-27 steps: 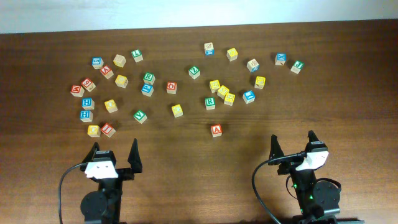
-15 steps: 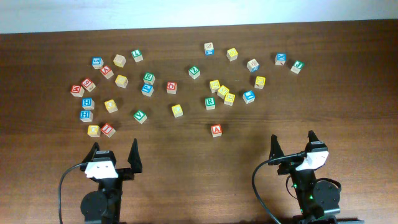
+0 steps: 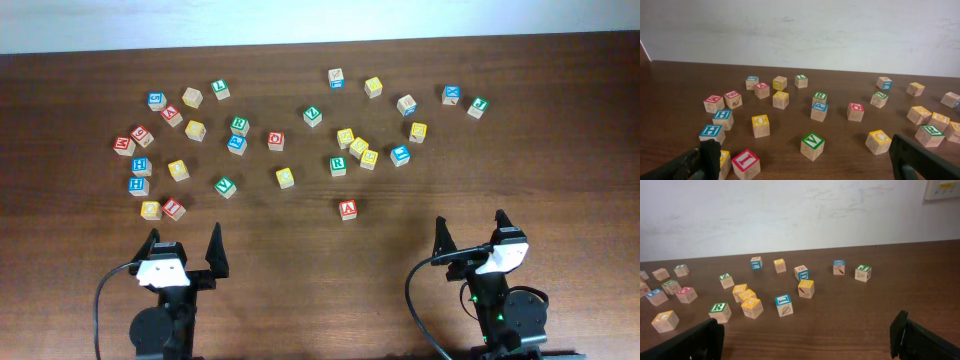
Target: Spell out CVPR
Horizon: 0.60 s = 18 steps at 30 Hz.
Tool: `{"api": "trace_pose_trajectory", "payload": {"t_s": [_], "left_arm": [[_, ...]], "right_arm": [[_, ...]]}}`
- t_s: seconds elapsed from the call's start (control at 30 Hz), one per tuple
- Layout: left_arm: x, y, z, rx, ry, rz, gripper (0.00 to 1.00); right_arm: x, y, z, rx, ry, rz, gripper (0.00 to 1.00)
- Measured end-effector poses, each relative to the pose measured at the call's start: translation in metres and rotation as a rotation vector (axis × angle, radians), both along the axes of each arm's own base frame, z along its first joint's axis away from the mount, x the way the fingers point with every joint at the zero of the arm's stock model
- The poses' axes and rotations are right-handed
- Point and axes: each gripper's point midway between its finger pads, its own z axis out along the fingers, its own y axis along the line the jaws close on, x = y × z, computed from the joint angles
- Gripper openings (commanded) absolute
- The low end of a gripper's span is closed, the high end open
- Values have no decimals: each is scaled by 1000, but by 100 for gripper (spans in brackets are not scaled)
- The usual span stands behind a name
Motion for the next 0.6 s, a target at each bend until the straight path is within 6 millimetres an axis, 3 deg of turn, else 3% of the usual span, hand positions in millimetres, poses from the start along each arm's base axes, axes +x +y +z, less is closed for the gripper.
{"api": "trace_pose_trajectory", "payload": {"t_s": [0.37, 0.47, 0.53, 0.6], "left_arm": [[0, -7, 2, -3, -9, -38, 99], [-6, -51, 14, -17, -61, -298, 99], [-29, -98, 47, 16, -205, -606, 99], [-60, -121, 92, 117, -434, -771, 99]], "right_arm": [[0, 0, 0, 0, 0, 0, 98], [0, 0, 0, 0, 0, -2, 98], [0, 0, 0, 0, 1, -2, 98], [0, 0, -1, 0, 3, -2, 98]]}}
